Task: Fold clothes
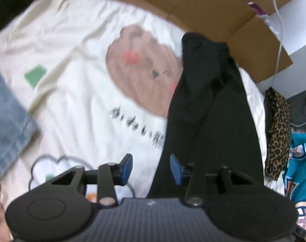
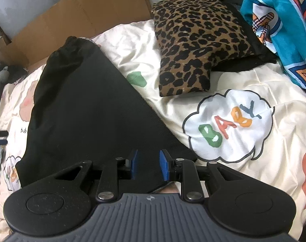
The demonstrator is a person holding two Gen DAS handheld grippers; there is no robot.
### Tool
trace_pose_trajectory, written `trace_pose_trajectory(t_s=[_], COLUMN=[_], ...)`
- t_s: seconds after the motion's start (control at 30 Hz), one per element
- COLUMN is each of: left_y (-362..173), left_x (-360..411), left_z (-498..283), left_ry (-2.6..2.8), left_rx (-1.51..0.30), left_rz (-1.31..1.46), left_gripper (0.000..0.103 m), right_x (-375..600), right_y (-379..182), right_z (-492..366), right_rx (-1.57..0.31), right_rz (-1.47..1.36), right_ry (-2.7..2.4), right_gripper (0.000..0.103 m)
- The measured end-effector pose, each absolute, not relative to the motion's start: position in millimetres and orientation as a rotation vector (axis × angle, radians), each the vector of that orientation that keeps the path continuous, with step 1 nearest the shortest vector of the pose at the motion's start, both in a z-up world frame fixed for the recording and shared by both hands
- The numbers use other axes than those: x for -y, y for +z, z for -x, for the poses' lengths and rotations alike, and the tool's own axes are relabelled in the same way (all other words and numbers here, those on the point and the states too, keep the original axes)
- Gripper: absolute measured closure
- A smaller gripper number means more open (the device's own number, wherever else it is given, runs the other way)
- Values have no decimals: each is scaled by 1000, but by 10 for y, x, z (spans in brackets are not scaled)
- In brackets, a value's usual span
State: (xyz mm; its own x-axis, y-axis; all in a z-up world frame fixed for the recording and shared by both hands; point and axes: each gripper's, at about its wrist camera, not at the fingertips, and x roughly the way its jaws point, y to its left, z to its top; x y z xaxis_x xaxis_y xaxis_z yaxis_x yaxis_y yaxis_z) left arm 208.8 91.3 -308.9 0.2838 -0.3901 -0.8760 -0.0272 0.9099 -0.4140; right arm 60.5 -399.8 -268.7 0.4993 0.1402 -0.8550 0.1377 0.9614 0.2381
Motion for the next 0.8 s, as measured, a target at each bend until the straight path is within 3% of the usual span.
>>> trace_pose_trajectory(t_s=[0.63, 0.73, 0.8], left_y=[-3601, -3650, -3668], left_x=[-876, -870, -891], left_z=[-1854, -1858, -1852], left_ry=[-340, -368, -380], left_rx=[-1391, -1416, -1422], left_rz=[458, 464, 478], left_gripper=[60, 70, 85], right_x=[3742, 3775, 3805], right_y=[-2903, -2933, -2963], right_z=[-603, -605, -599], right_rx=[-1133, -1131, -1131], right_rz=[-296, -303, -307], right_ry=[13, -5, -20], right_gripper=[71, 71, 71])
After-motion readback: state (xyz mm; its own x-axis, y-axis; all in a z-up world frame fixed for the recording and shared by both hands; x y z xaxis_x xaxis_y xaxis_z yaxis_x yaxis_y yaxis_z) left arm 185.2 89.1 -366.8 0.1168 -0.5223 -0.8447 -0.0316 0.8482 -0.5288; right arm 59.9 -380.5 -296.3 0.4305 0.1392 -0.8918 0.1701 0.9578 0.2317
